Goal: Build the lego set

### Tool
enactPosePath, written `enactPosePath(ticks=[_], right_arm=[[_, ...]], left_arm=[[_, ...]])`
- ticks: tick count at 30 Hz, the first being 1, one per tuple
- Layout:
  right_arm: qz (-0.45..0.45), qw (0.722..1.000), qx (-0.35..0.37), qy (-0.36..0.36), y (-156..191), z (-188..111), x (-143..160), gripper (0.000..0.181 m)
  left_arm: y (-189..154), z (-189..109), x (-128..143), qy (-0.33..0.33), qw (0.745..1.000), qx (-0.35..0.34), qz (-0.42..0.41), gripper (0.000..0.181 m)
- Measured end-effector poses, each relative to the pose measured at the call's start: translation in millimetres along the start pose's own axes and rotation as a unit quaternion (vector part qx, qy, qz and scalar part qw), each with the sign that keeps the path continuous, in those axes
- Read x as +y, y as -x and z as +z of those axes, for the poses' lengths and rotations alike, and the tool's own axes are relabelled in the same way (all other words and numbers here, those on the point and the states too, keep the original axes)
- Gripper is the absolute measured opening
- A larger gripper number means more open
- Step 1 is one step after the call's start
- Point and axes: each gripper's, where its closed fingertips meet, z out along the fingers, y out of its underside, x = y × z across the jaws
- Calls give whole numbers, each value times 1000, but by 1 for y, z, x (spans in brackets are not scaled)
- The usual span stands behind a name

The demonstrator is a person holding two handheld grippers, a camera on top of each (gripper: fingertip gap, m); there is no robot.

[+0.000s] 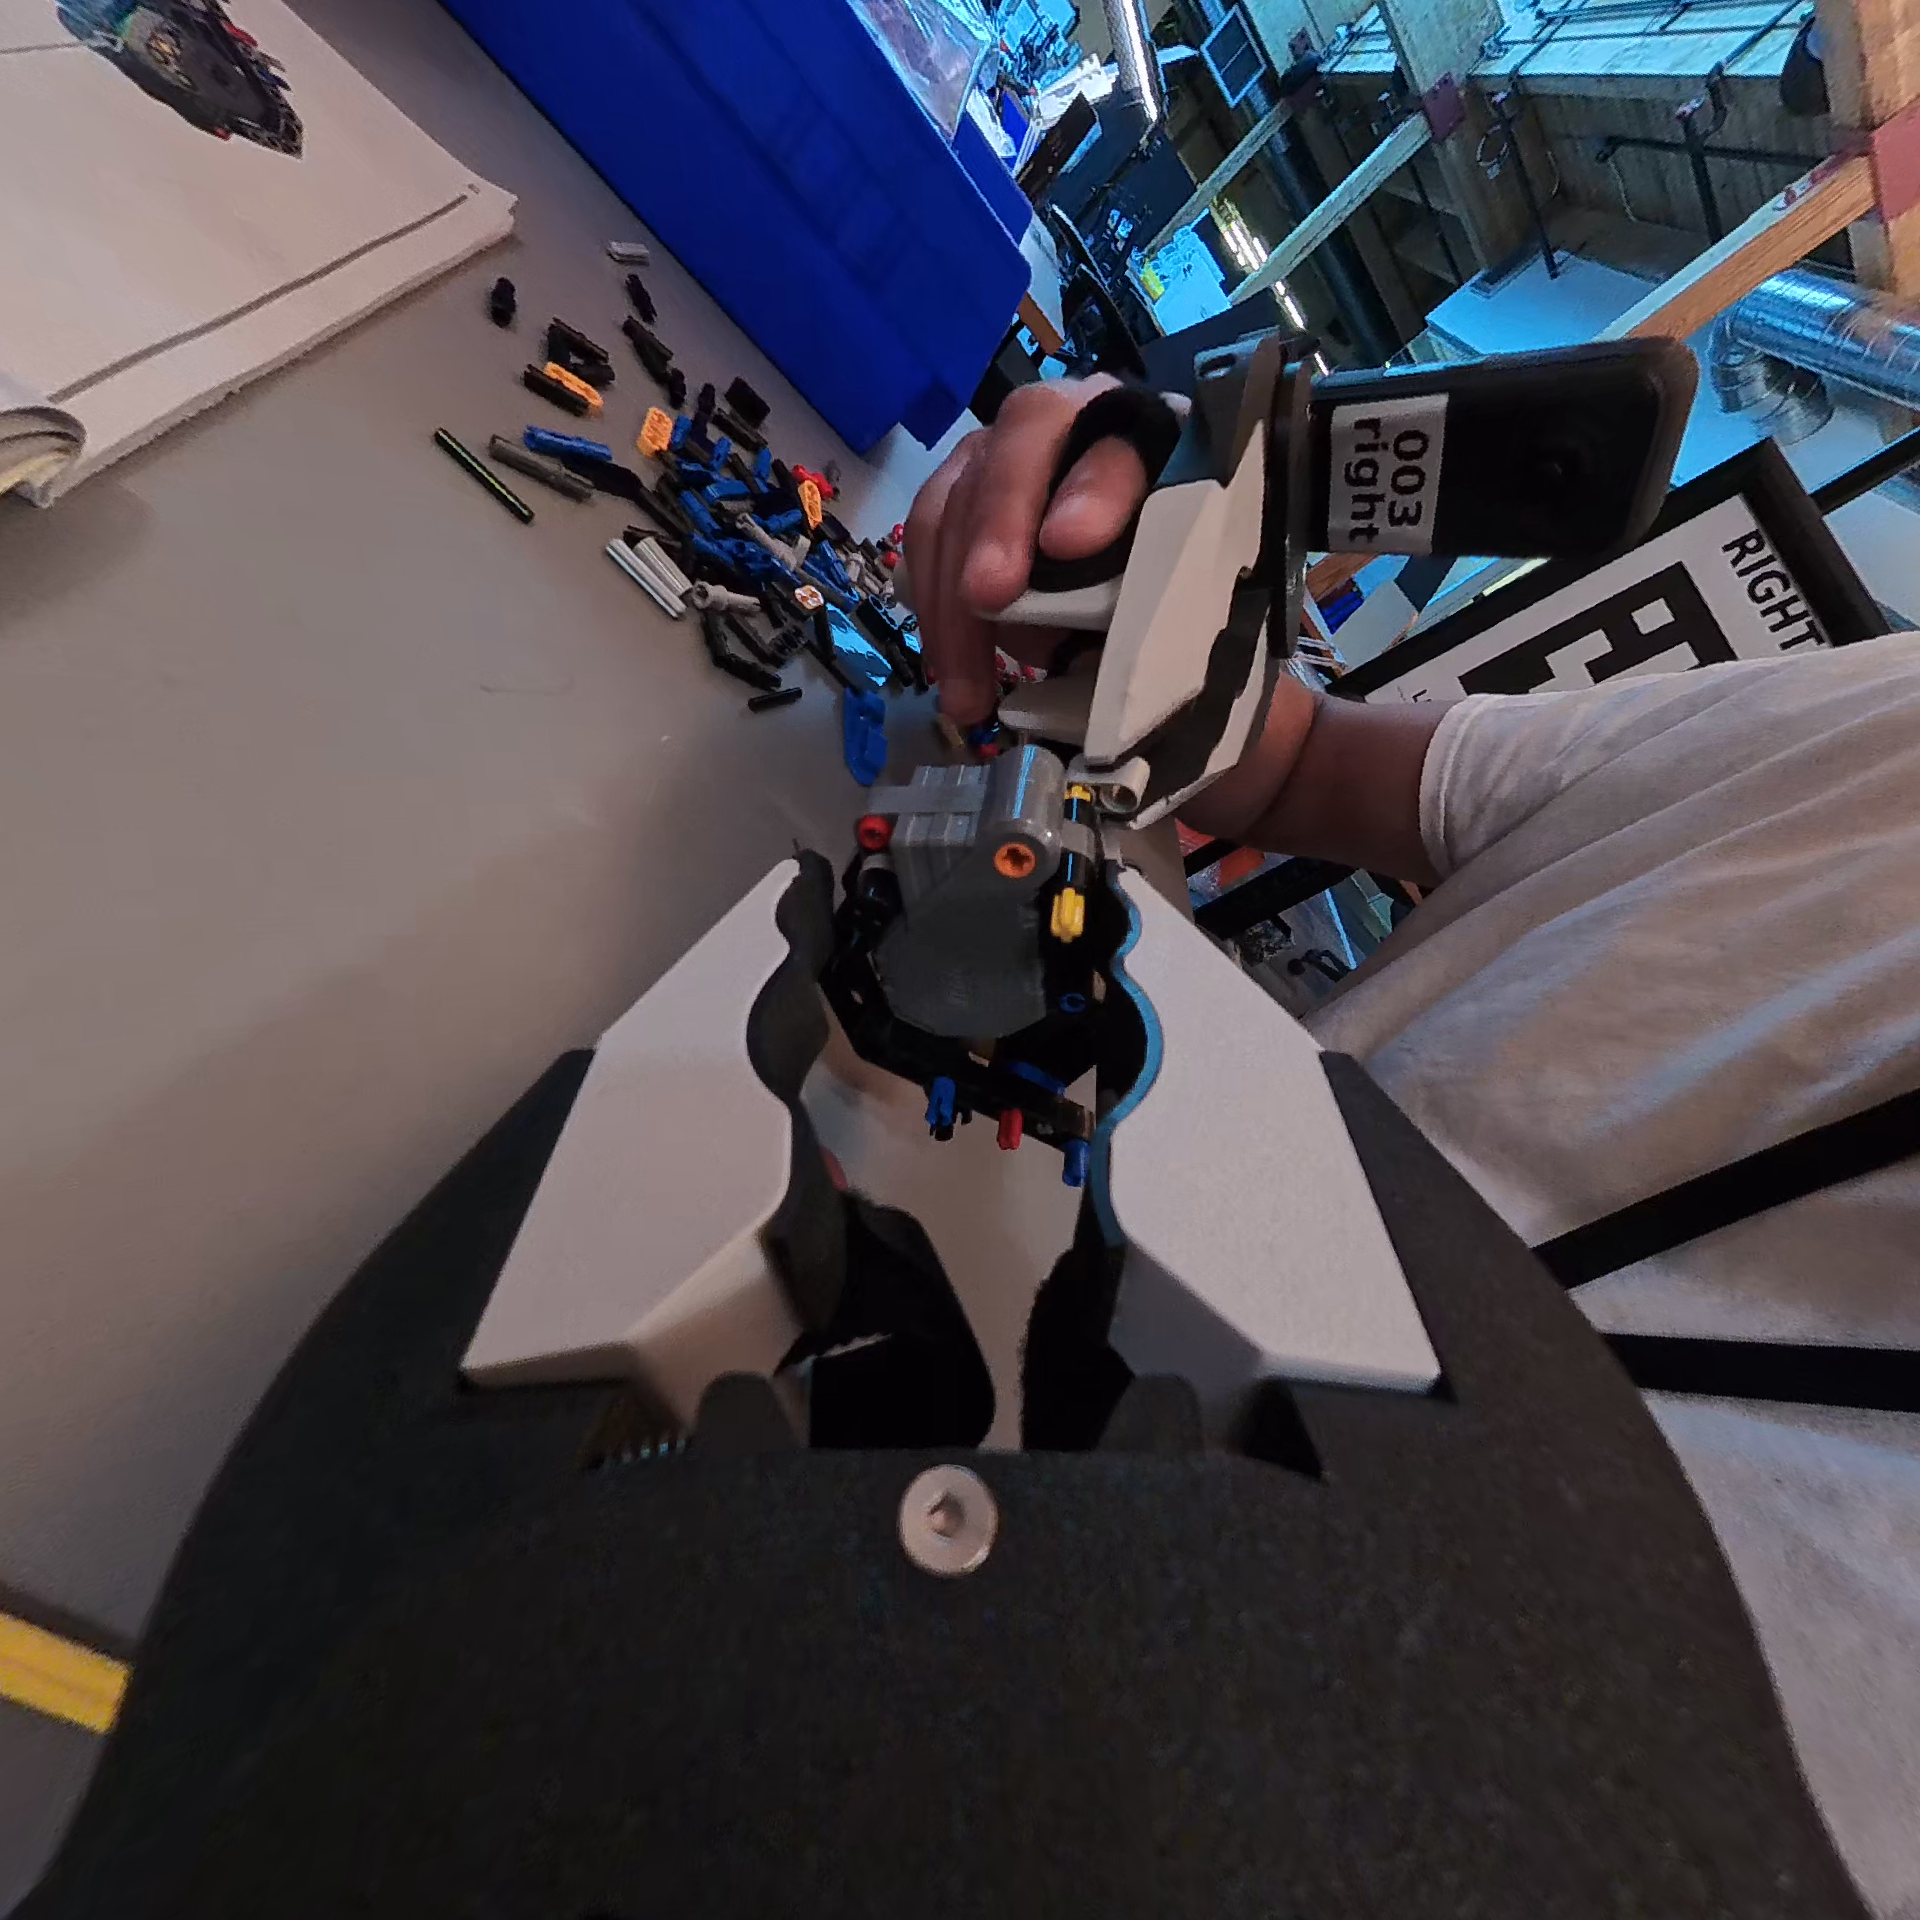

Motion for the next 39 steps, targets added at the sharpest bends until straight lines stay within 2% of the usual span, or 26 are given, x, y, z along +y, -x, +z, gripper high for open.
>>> enactPosePath(ticks=[12,18,21,39], right_arm=[[99,995,-25,9,3,3,4,8],[45,999,10,-22,-7,-3,-1,8],[44,997,-2,-57,-4,-3,-10,7],[44,998,0,-53,-4,2,-5,8]], left_arm=[[0,2,2,5,1000,-6,7,48],[-2,0,0,-2,1000,7,-7,48],[-4,1,0,-1,1000,12,-6,48],[-7,1,3,6,1000,19,-1,48]])
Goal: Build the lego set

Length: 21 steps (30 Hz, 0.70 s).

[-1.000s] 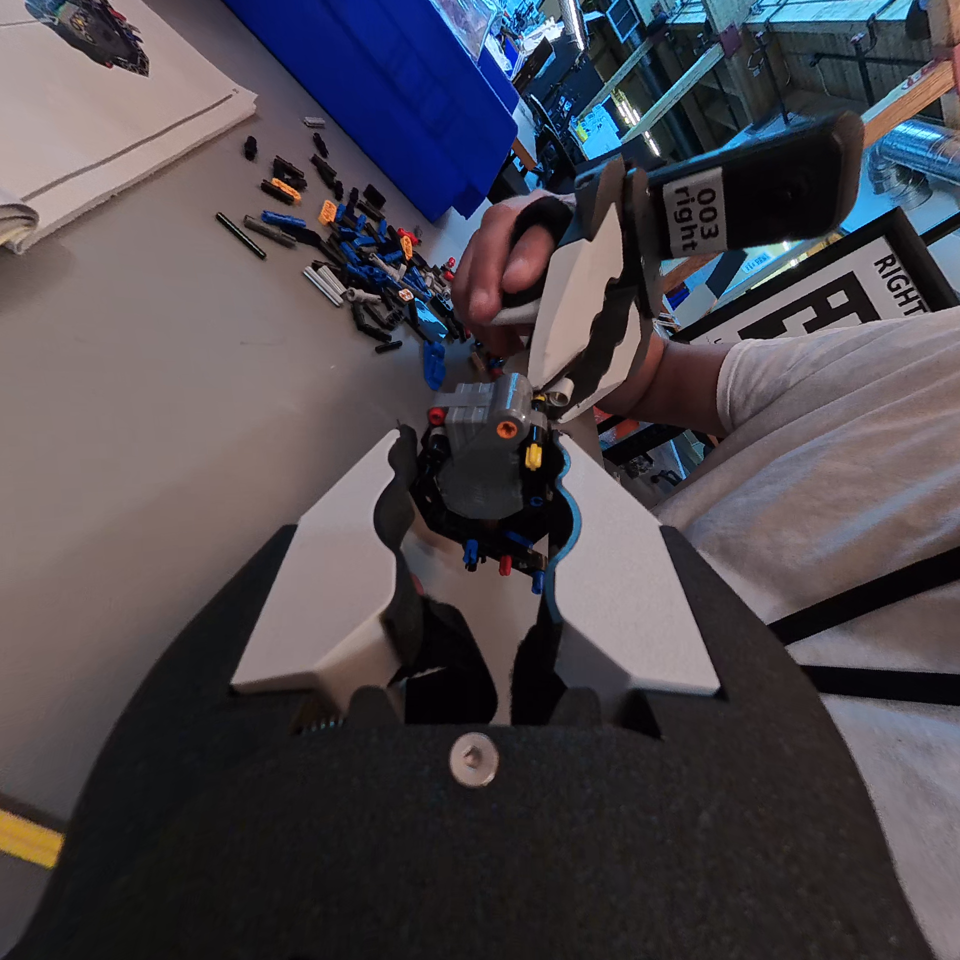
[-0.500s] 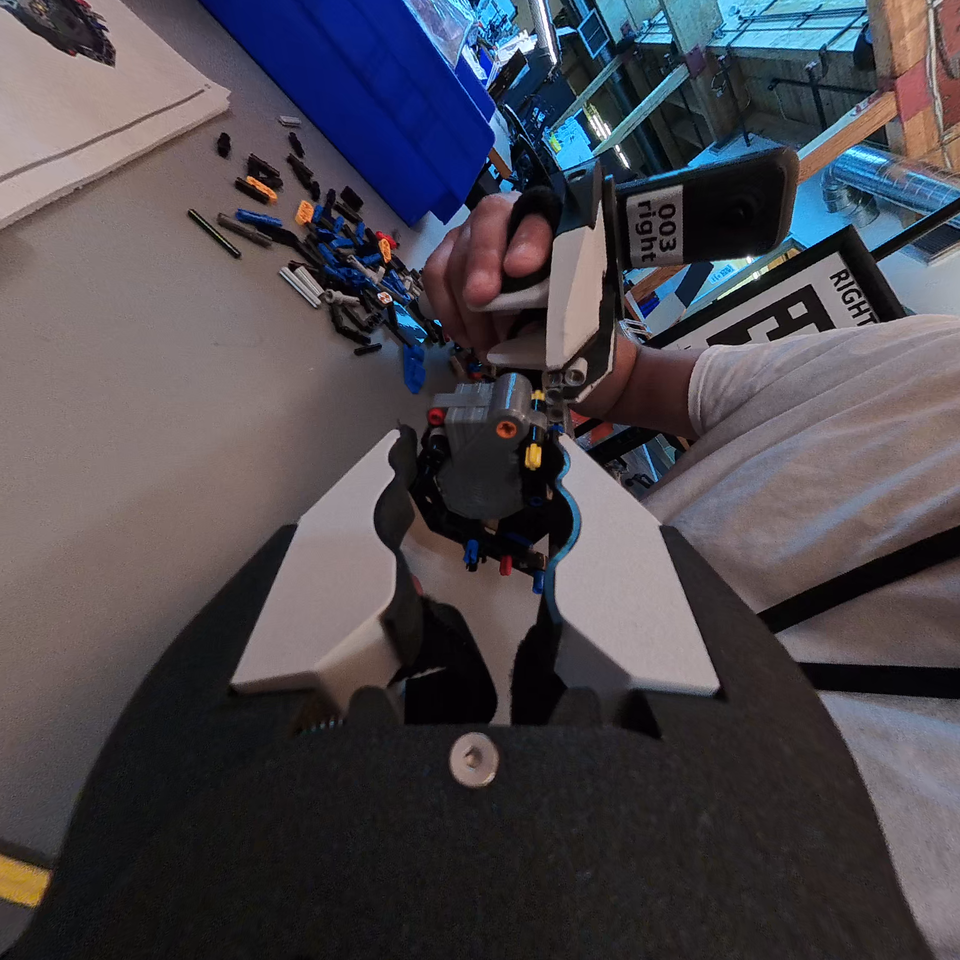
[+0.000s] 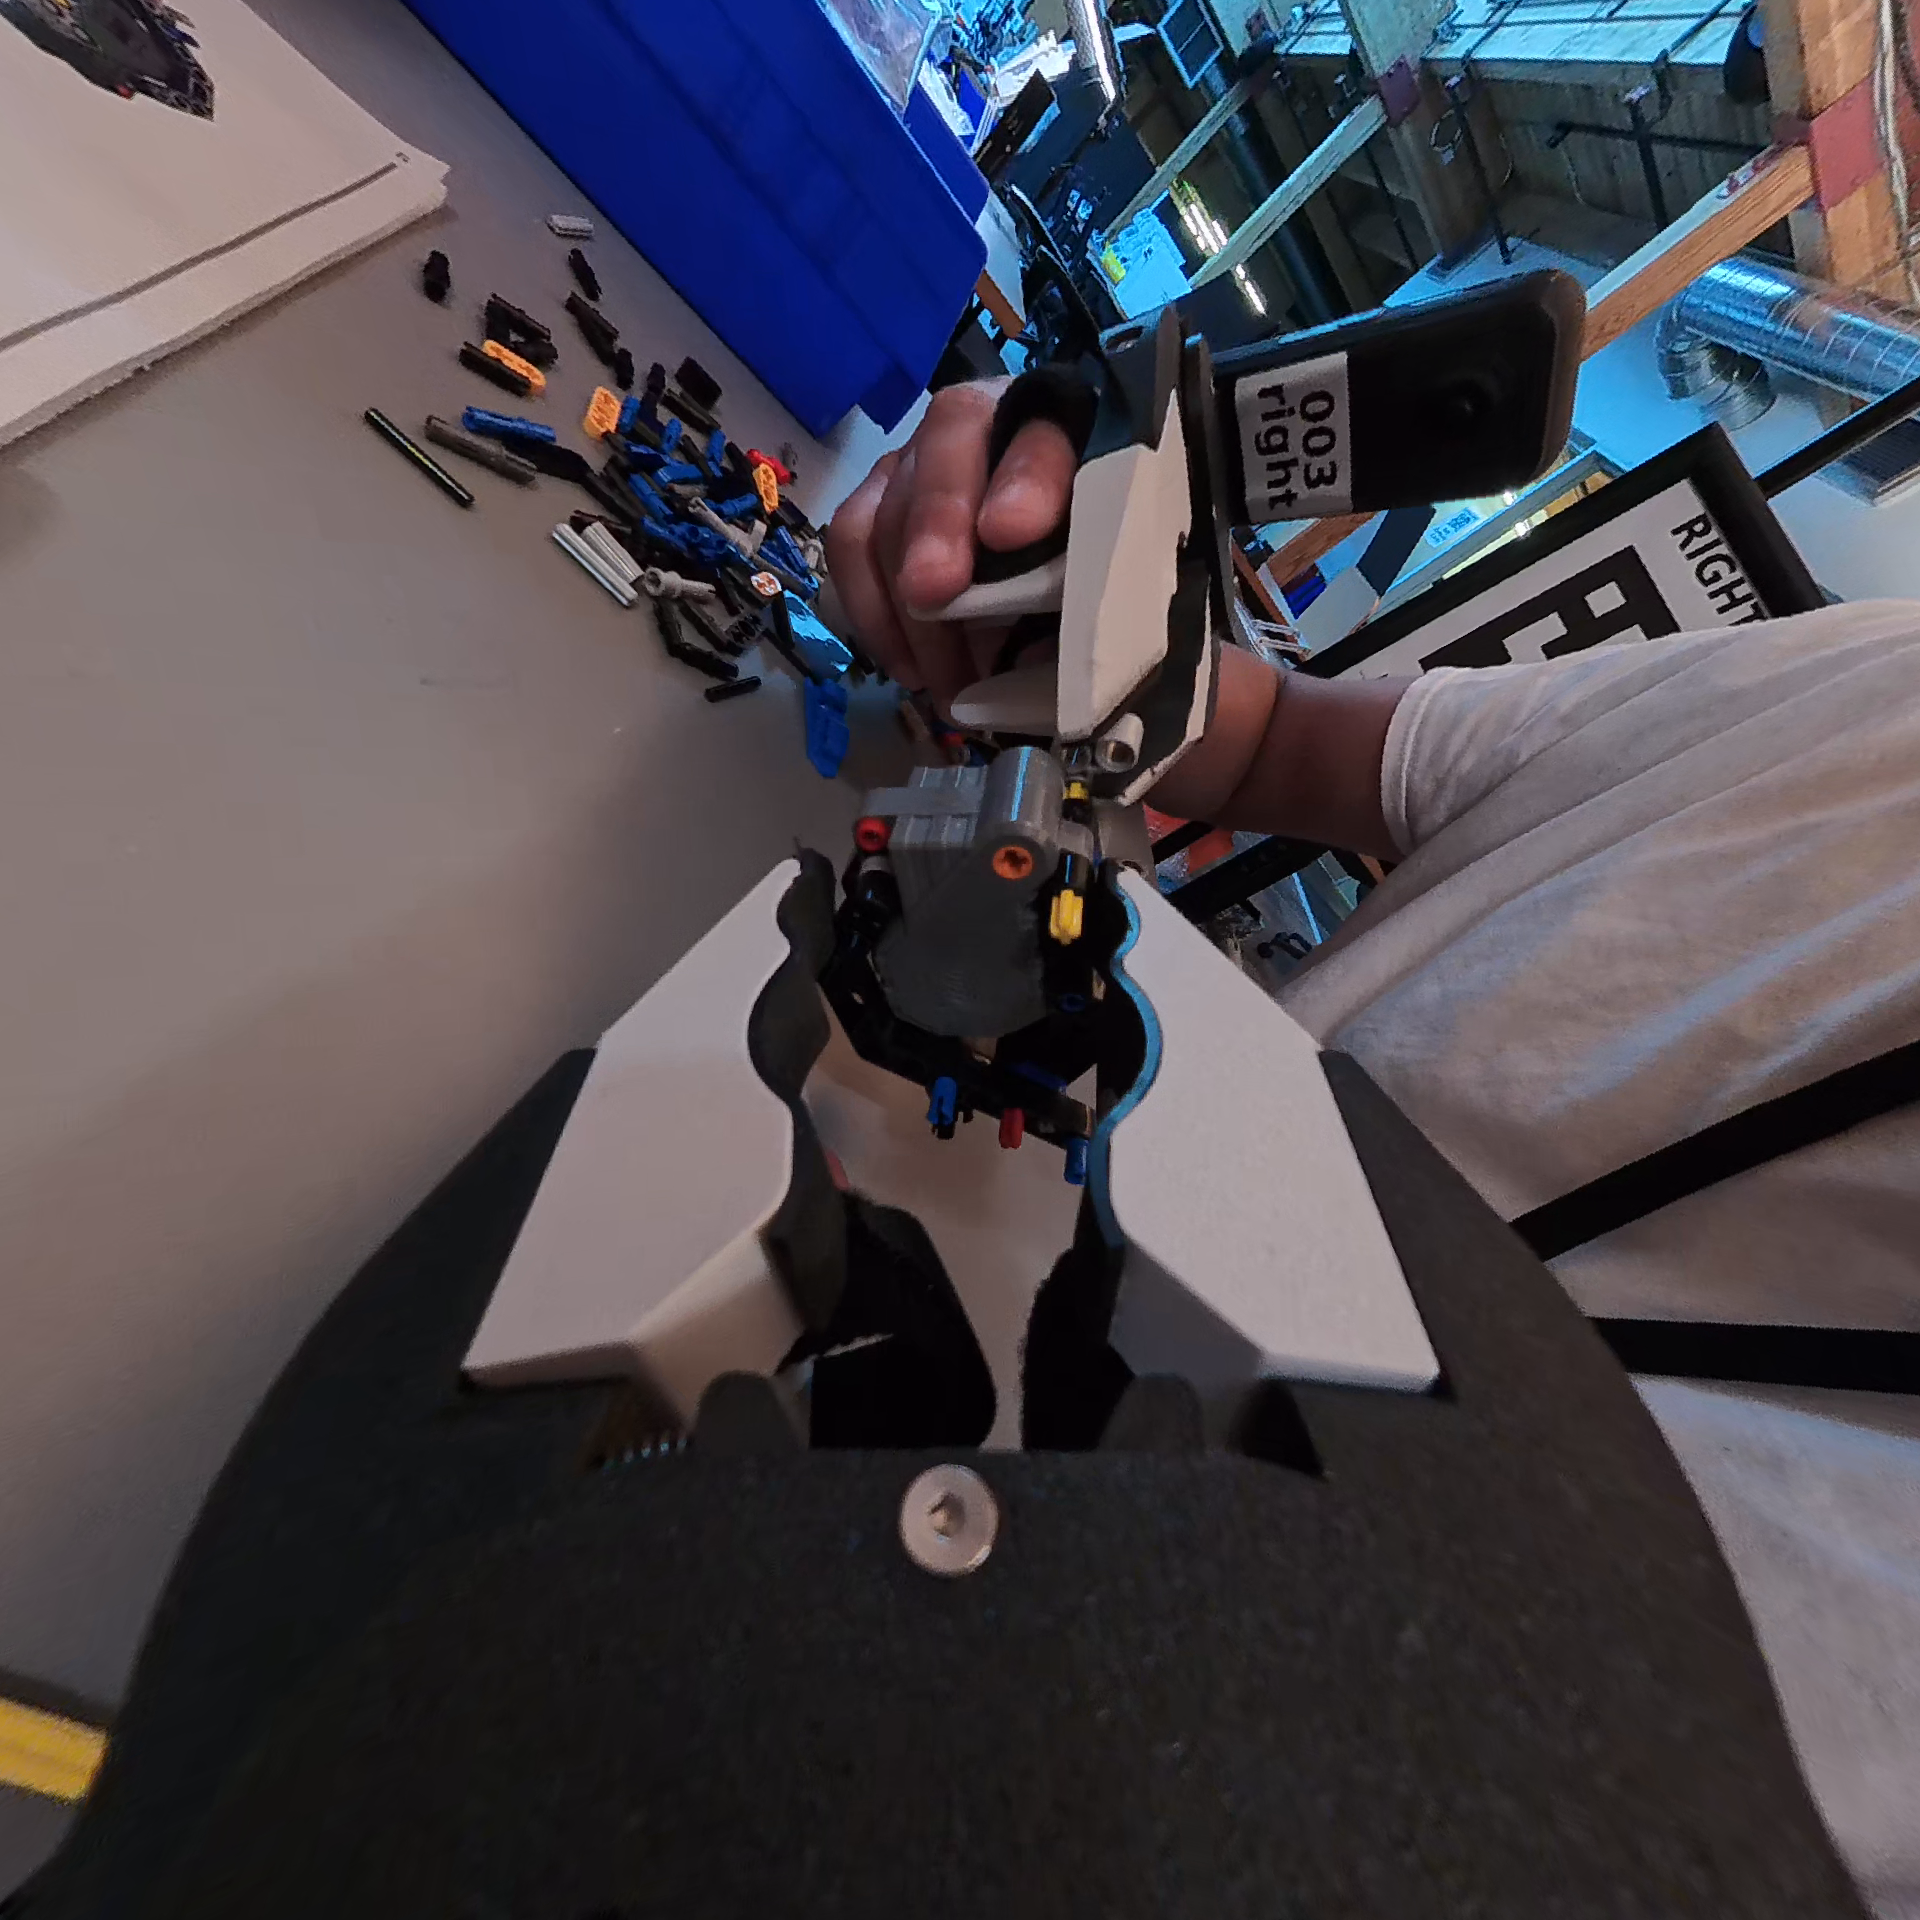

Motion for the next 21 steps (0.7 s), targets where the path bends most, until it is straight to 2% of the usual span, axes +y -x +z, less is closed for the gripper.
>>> enactPosePath(ticks=[4,8,13,17,21], right_arm=[[15,1000,4,-7,-2,3,-1,9],[-12,1000,14,-6,-2,7,-8,10],[51,998,12,15,-9,10,-17,12],[127,991,-4,39,-14,10,-31,13],[181,982,-33,35,-13,7,-41,33]], left_arm=[[1,2,0,-1,1000,-6,2,47],[-4,5,-1,-8,1000,1,8,45],[-13,1,-10,-38,999,39,-9,45],[-27,-1,-20,-74,992,94,-30,45],[-37,-2,-25,-91,988,123,-29,45]])
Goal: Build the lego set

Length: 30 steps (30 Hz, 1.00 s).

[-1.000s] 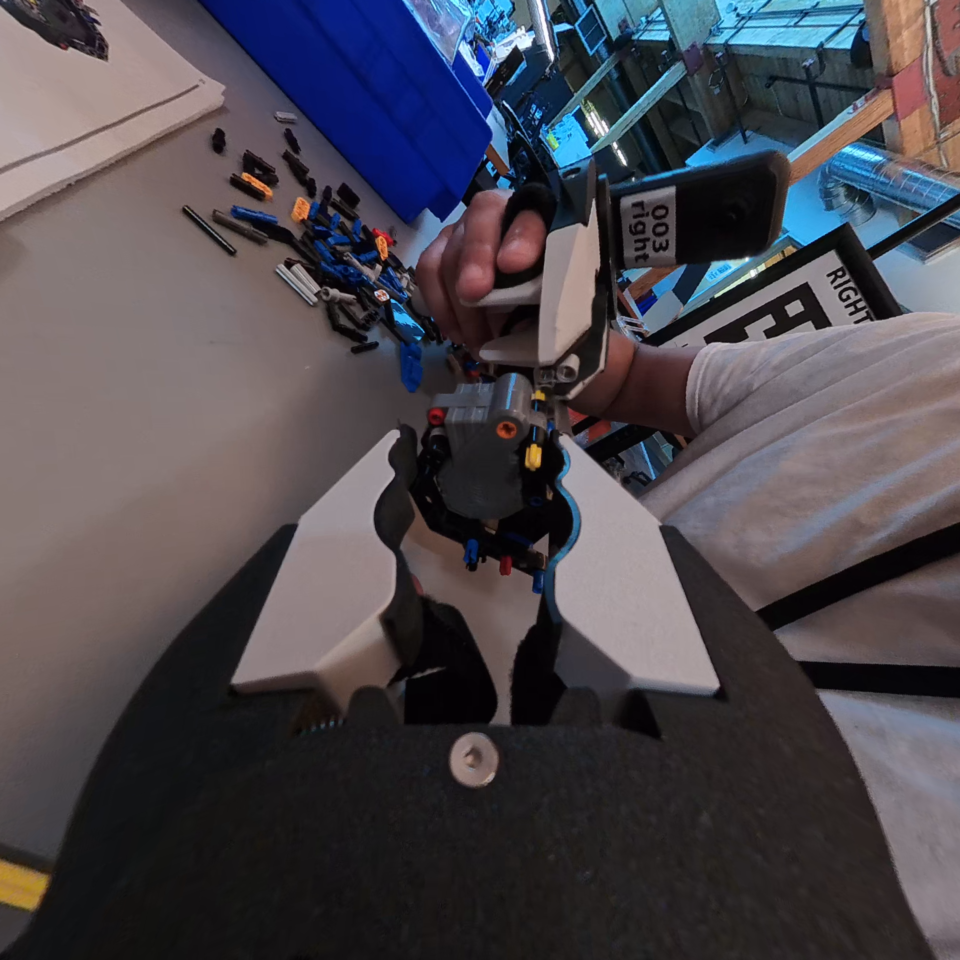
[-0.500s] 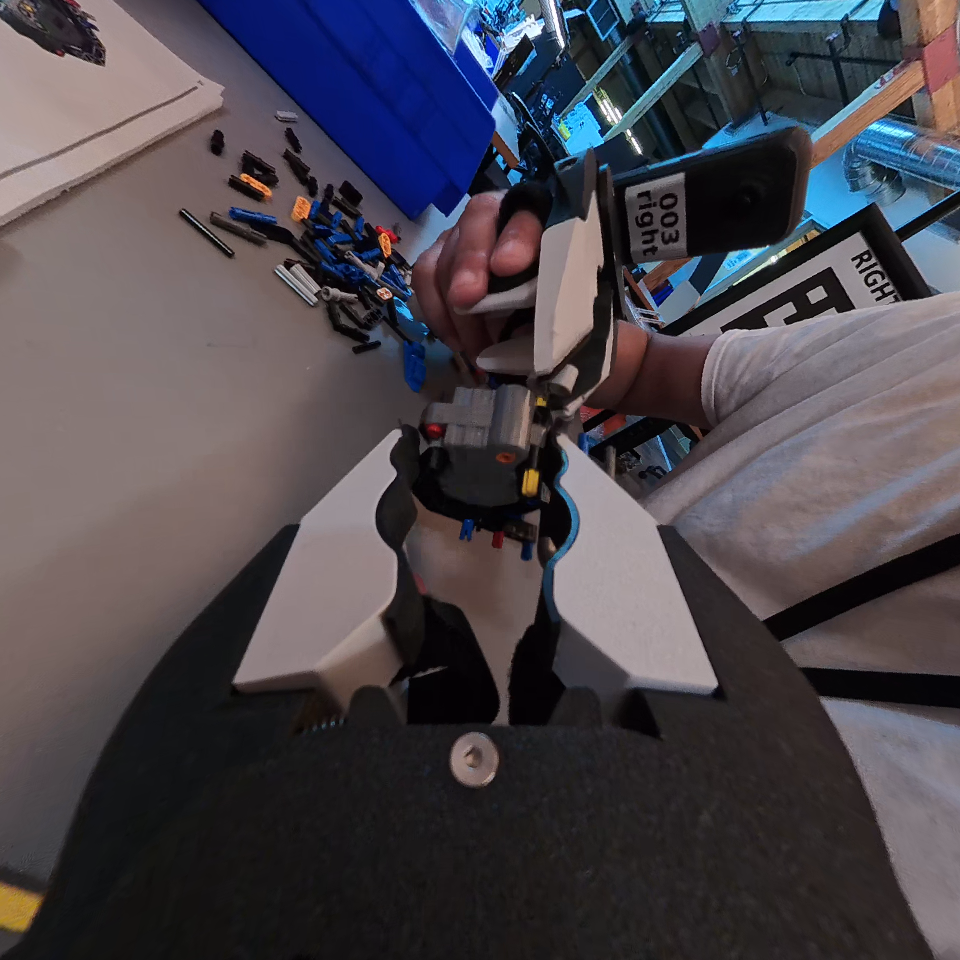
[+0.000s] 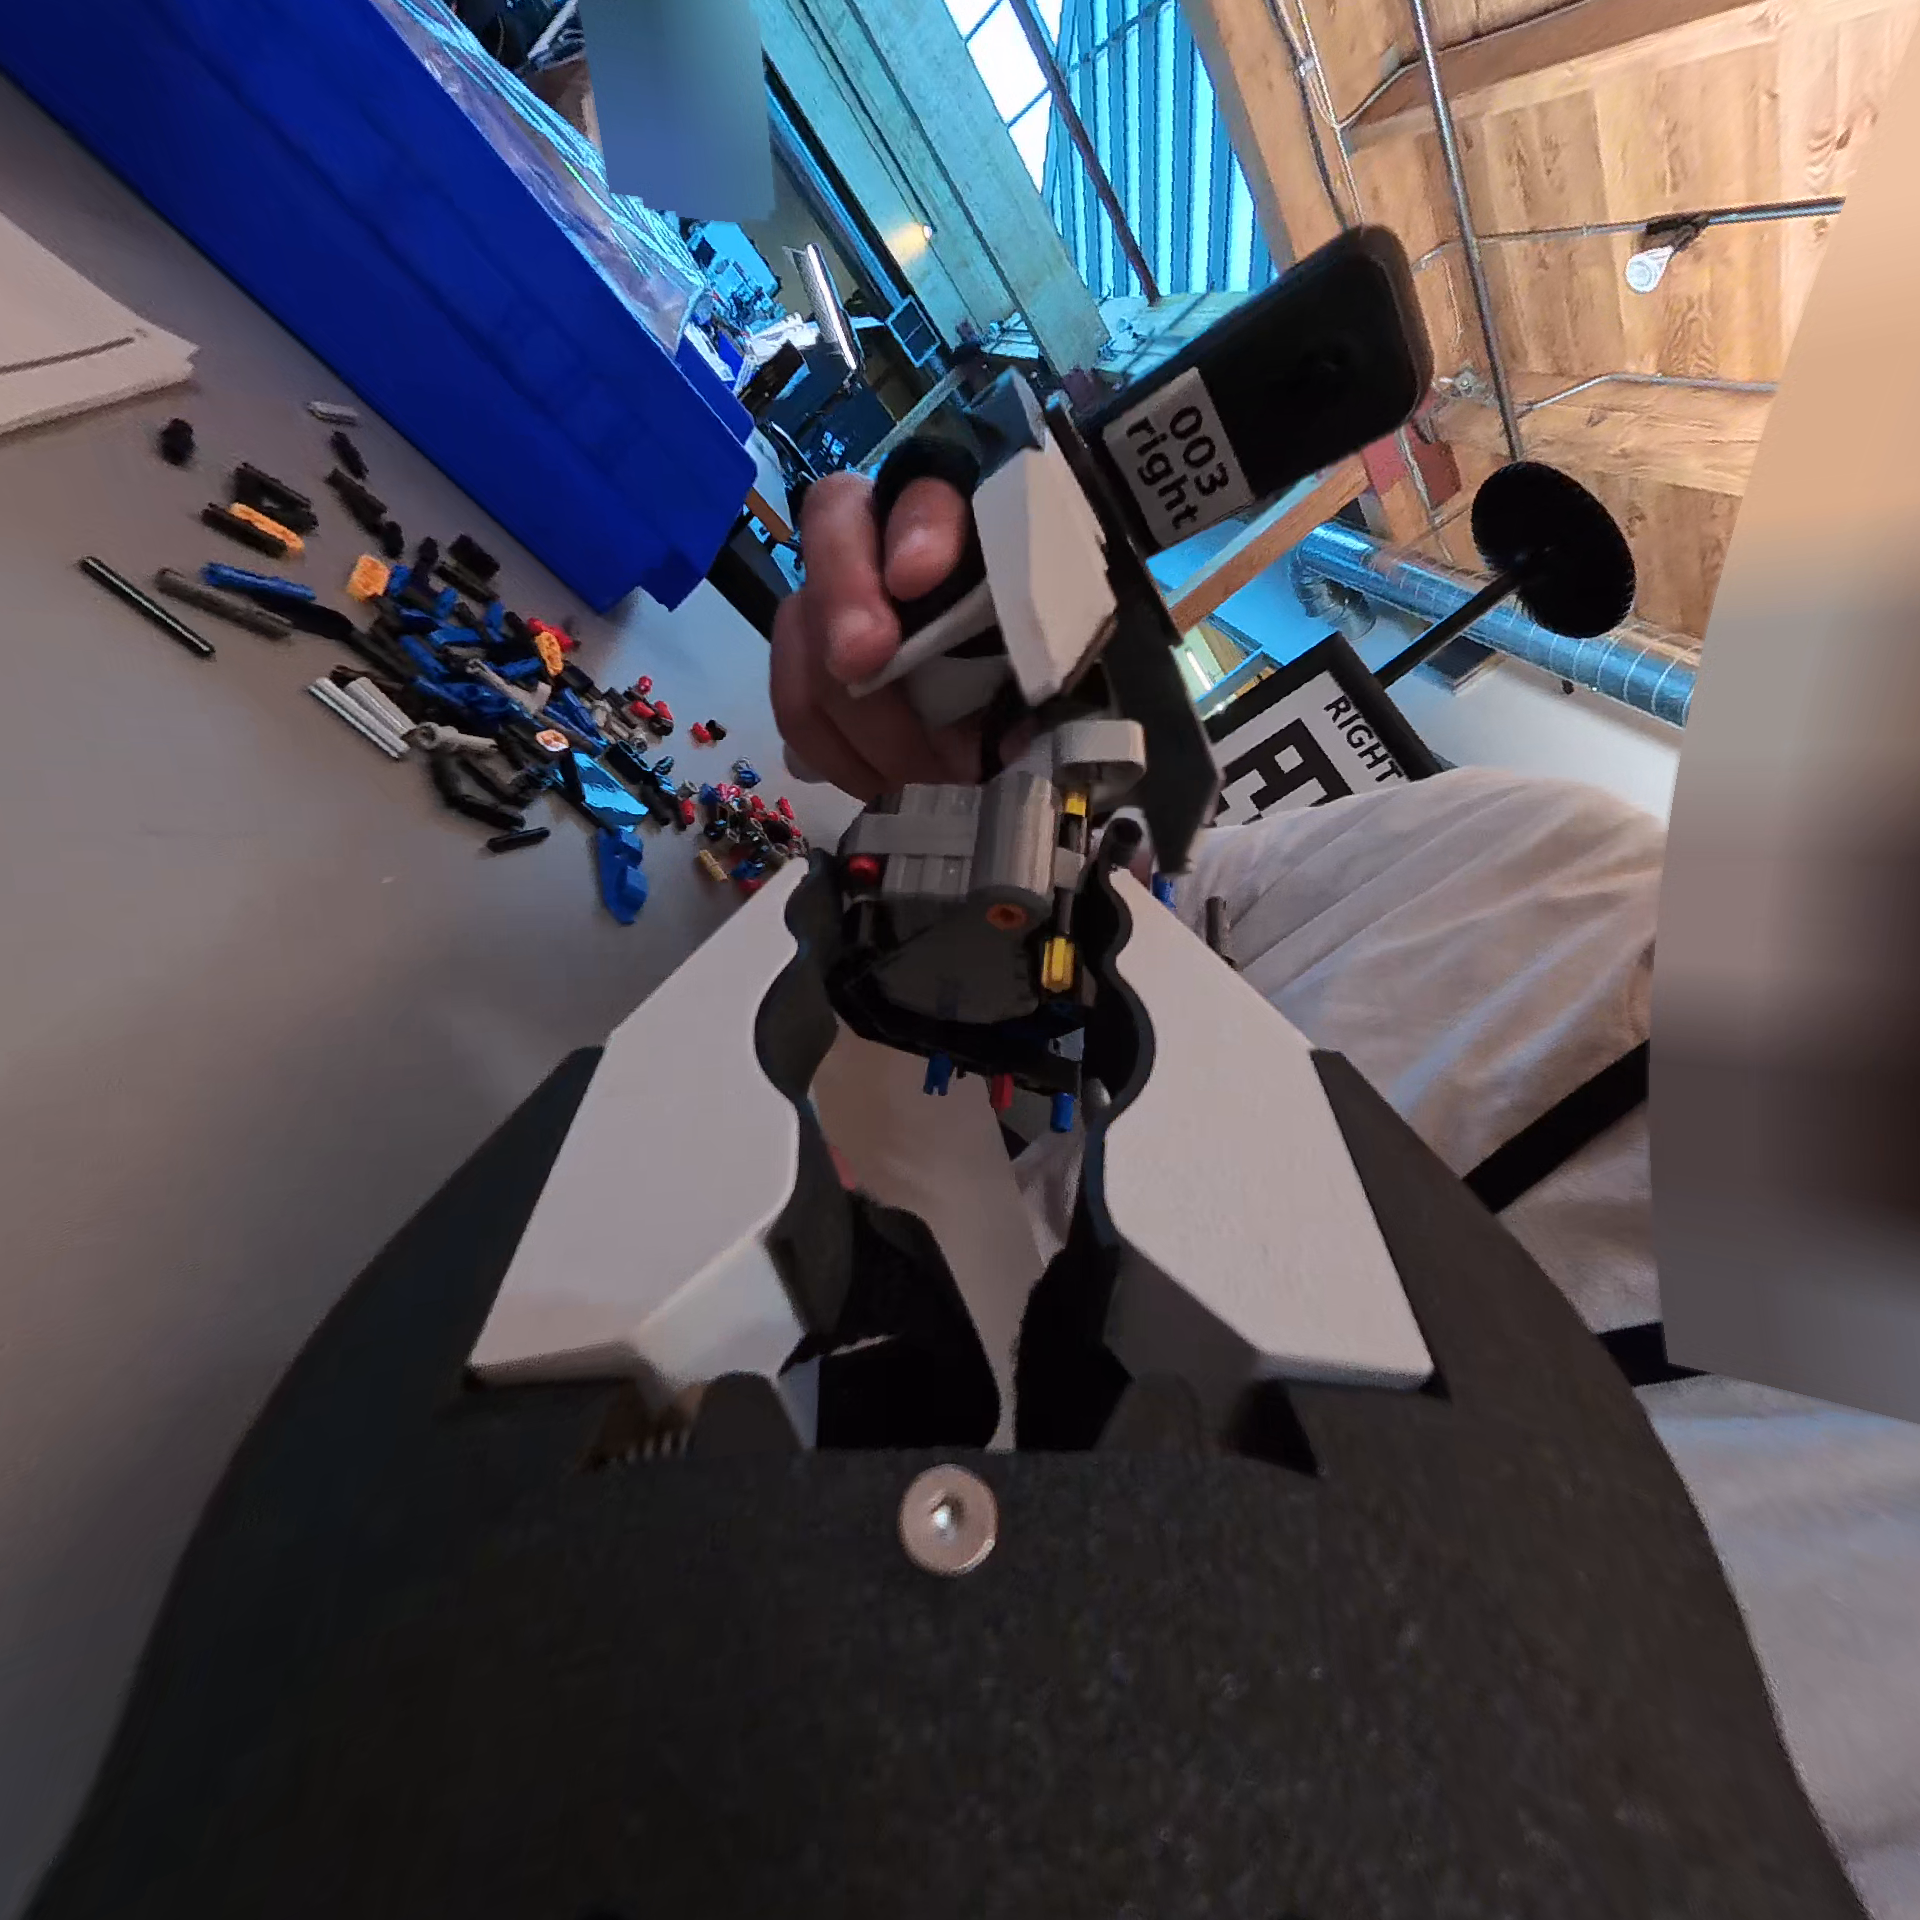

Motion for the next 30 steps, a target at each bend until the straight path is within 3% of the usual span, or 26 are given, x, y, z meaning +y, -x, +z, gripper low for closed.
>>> enactPosePath(ticks=[7,9,12,16,19,22,25,28,30], right_arm=[[29,1000,-8,7,1,-8,0,33],[66,998,-13,10,-4,-16,-1,22],[136,989,-47,30,-7,-19,8,26],[157,987,-34,31,-21,-22,21,25],[141,982,50,114,-50,-37,51,26],[86,953,167,237,-86,-77,90,26],[108,938,159,289,-86,-102,114,26],[135,948,32,288,-44,-92,115,26],[86,942,70,316,-53,-96,121,27]], left_arm=[[2,-5,-7,-19,1000,-9,11,45],[6,-7,-9,-16,999,-30,29,45],[10,-9,-8,-7,997,-57,58,45],[16,-10,-6,4,995,-77,57,45],[27,-20,-4,37,988,-130,75,45],[34,-33,-10,56,975,-181,121,45],[40,-37,-12,57,969,-204,130,45],[43,-41,-14,58,966,-215,132,45],[45,-47,-18,54,964,-222,138,45]])
